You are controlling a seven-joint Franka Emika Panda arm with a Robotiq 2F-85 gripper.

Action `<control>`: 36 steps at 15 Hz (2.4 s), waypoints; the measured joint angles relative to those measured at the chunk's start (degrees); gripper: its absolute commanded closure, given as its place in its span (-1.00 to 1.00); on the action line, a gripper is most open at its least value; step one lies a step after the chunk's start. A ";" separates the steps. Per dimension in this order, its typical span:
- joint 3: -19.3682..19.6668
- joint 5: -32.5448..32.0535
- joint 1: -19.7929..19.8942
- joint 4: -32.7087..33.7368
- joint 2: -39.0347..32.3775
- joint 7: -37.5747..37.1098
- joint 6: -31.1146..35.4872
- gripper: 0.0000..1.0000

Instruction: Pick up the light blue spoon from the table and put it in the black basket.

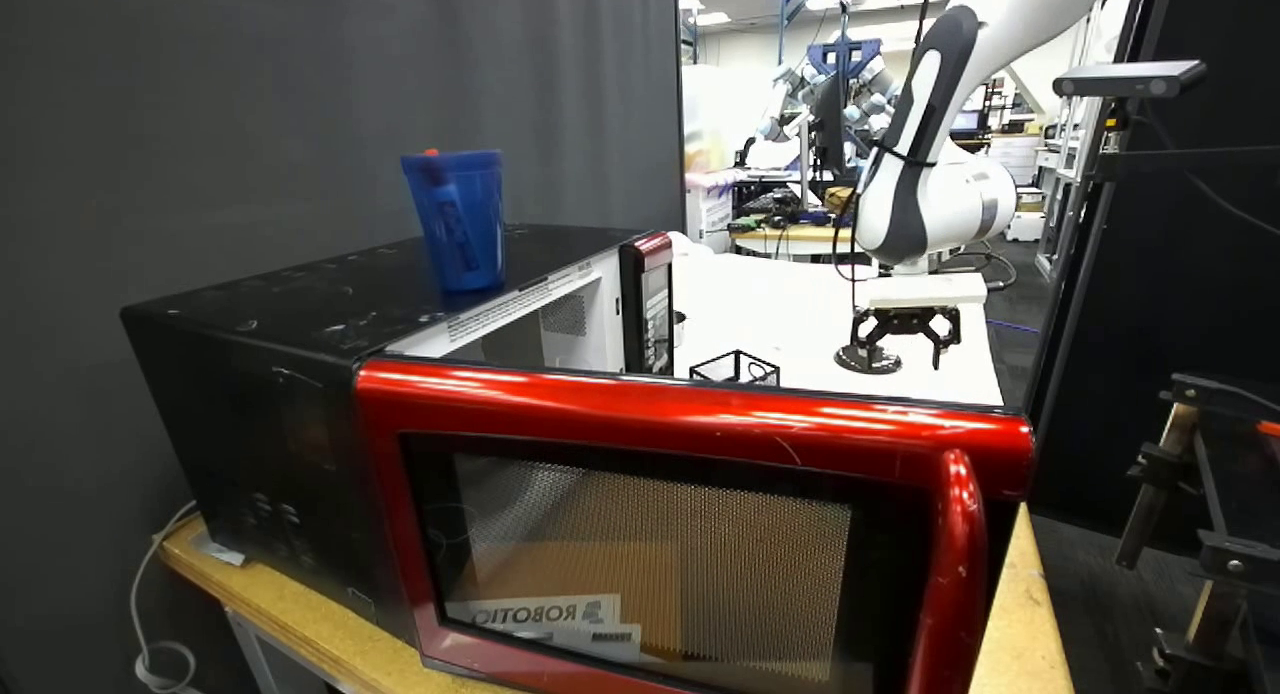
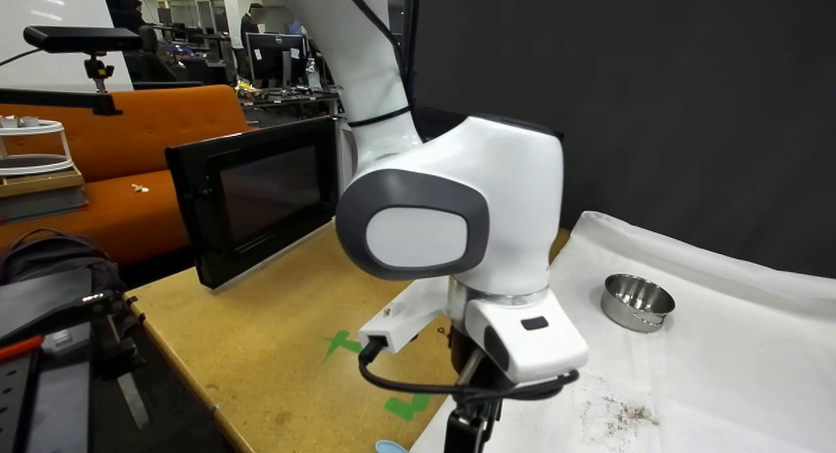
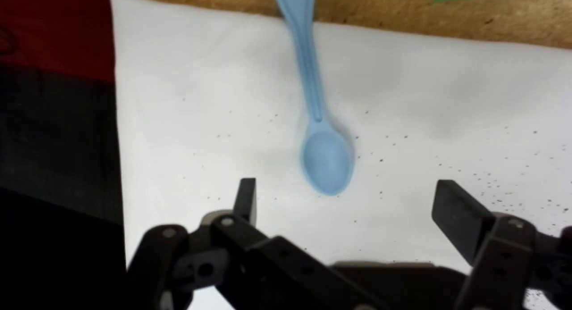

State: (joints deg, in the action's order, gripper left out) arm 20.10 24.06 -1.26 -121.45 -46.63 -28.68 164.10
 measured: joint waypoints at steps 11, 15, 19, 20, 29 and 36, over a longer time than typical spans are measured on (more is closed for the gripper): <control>-4.59 -9.16 10.63 8.80 -7.08 9.98 -10.47 -1.00; -6.09 -9.16 13.07 10.19 -7.17 11.43 -12.63 -1.00; -6.43 -9.16 13.19 11.11 -7.30 11.44 -14.42 -1.00; -6.58 -9.16 13.00 11.24 -7.27 11.41 -14.75 -1.00; -7.50 -9.00 10.42 11.12 -5.68 7.72 -15.55 -1.00; -7.54 -8.21 11.84 11.14 -6.50 7.28 -18.53 -0.04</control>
State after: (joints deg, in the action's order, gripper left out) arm 12.56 15.85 10.58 -110.32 -53.13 -21.40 145.56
